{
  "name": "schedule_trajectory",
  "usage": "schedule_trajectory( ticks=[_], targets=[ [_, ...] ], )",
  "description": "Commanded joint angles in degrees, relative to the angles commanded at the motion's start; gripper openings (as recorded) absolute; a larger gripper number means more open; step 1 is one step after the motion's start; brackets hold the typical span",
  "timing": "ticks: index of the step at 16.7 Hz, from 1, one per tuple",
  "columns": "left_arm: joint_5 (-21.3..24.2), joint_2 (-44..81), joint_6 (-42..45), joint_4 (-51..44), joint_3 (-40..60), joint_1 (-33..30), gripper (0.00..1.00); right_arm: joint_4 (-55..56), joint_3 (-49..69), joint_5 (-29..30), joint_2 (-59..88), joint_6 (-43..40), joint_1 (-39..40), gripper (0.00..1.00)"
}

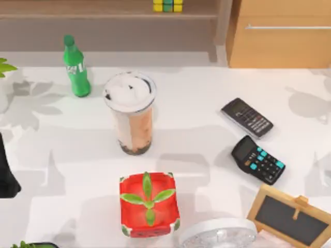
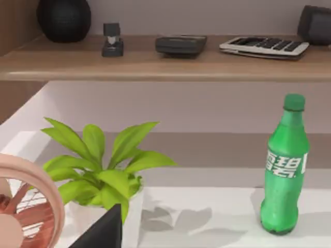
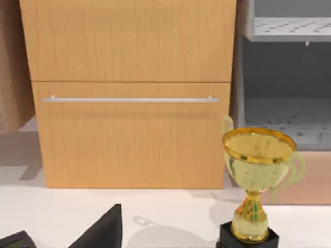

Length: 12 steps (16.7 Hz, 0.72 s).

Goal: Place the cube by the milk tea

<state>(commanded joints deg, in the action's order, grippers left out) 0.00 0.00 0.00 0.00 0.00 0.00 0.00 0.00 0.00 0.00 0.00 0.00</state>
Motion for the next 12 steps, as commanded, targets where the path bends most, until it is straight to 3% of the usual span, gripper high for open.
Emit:
schedule_trajectory(
  ticks=[6,12],
  targets=[
    [-1.2,5.9,-0.1,5.3,5.4,-2.6,1.00,0.0,0.0,0.0,0.0,0.0,0.0,1.00],
    [-7.0,32.4,-0.1,23.4,25.4,-11.9,1.00,0.0,0.0,0.0,0.0,0.0,0.0,1.00]
  ],
)
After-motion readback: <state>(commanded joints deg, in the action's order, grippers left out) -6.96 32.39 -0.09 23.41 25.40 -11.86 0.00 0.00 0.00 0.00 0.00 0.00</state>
